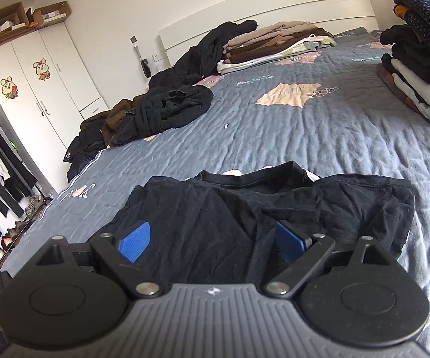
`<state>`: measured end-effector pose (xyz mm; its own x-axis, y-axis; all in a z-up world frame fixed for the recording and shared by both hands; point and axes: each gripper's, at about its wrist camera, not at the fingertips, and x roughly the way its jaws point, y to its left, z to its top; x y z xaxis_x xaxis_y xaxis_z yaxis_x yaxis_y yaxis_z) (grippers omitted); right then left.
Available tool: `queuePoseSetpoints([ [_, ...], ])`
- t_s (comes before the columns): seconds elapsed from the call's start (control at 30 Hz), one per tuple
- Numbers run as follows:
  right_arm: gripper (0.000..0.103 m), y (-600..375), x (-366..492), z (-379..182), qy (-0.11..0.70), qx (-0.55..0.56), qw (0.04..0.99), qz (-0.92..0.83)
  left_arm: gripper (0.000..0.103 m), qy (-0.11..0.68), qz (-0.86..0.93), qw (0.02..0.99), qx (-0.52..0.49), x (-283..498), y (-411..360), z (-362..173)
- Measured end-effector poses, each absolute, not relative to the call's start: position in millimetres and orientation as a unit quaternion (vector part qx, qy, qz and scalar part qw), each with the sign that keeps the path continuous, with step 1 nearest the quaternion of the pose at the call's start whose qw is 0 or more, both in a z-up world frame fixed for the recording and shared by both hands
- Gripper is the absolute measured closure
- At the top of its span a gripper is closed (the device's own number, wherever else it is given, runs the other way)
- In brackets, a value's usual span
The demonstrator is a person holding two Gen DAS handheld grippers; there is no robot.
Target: Fold clothes
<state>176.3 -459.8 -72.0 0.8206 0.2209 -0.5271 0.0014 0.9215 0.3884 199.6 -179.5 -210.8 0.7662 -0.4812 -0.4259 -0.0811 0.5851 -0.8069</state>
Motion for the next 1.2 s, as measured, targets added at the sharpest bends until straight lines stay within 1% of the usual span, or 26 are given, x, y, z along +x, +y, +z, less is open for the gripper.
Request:
queuePoseSetpoints([
  [0.03, 0.012, -459.8, 176.3, -71.5, 0.293, 0.190, 0.935, 0.060, 0.086, 0.319, -0.121, 0.831, -0.440, 200.5, -181.7, -211.1],
  [0.13, 0.012, -459.4, 175.8, -71.0, 0.294, 0.192, 0.934, 0.065, 0.086, 0.315, -0.126, 0.831, -0.441, 200.8, -186.0, -211.7],
  [0.2, 0.012, -458.8, 175.9, -71.1, 0.298, 0.192, 0.932, 0.072, 0.084, 0.326, -0.119, 0.833, -0.431, 201.0, -185.4, -212.3],
  [0.27, 0.012, -456.8, 176.7, -71.6, 0.302, 0.189, 0.931, 0.080, 0.059, 0.344, -0.113, 0.827, -0.430, 205.9, -184.7, -216.1],
  [0.33, 0.012, -453.6, 177.8, -72.4, 0.308, 0.184, 0.930, 0.085, 0.056, 0.341, -0.115, 0.823, -0.440, 208.9, -181.7, -218.6],
  [0.4, 0.012, -449.8, 177.8, -72.9, 0.312, 0.177, 0.929, 0.090, 0.059, 0.333, -0.123, 0.820, -0.449, 212.2, -181.8, -219.1],
  [0.43, 0.012, -448.1, 177.7, -73.1, 0.313, 0.173, 0.929, 0.092, 0.083, 0.328, -0.128, 0.821, -0.449, 214.1, -182.7, -218.6],
  [0.53, 0.012, -445.9, 177.5, -72.9, 0.314, 0.171, 0.929, 0.095, 0.088, 0.312, -0.140, 0.828, -0.445, 211.9, -183.4, -211.7],
  [0.77, 0.012, -452.2, 174.8, -70.1, 0.307, 0.185, 0.929, 0.091, 0.092, 0.266, -0.185, 0.843, -0.430, 217.1, -177.4, -165.5],
  [1.03, 0.012, -461.4, 170.0, -61.6, 0.290, 0.205, 0.930, 0.094, 0.093, 0.188, -0.222, 0.871, -0.396, 234.3, -158.7, -69.4],
  [1.2, 0.012, -468.8, 168.8, -57.3, 0.277, 0.225, 0.929, 0.098, 0.093, 0.155, -0.221, 0.897, -0.349, 242.8, -135.8, -3.3],
])
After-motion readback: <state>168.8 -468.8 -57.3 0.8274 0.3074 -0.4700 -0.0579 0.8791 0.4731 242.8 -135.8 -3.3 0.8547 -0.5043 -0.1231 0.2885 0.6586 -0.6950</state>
